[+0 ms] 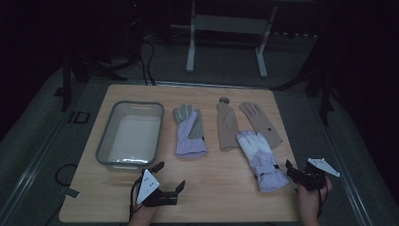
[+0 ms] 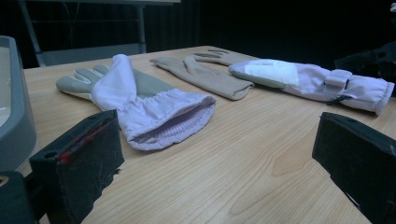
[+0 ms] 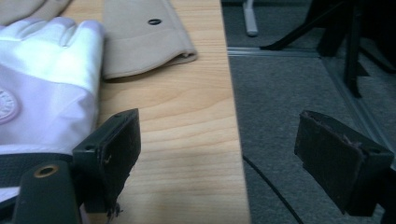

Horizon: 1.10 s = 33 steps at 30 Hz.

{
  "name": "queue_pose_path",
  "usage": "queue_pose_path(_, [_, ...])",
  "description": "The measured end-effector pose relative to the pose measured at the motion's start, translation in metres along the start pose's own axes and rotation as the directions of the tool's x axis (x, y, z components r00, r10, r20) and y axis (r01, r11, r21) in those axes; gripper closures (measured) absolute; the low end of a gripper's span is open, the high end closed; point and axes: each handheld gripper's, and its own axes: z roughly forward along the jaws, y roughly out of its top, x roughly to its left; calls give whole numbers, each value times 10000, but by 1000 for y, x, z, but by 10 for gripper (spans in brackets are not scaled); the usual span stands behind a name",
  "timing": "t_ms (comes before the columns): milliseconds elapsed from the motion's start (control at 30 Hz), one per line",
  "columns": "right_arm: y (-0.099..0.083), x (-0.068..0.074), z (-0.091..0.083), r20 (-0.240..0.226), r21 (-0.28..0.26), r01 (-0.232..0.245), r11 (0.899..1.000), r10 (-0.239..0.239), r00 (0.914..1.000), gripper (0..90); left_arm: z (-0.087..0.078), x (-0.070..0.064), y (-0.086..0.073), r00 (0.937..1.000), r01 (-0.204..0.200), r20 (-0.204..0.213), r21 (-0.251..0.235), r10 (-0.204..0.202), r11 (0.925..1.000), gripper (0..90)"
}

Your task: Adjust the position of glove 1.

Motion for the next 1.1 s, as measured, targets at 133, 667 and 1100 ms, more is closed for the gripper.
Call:
queue_pose_path(133, [0, -1, 1, -168, 284, -119, 9995, 123, 9998, 145, 1, 0, 0, 10000, 22, 1, 80, -22, 10000, 19])
queue_pose_path(667, [50, -4, -8, 334, 502, -636, 9967, 620, 9975, 142, 3, 1, 1, 9999, -35, 147, 159, 33, 9999, 19])
queue_pose_path(1100, [122, 34, -21, -725, 73, 127, 9999, -121, 9973, 122, 2, 0, 1, 9997, -110, 211, 86, 109, 9999, 19])
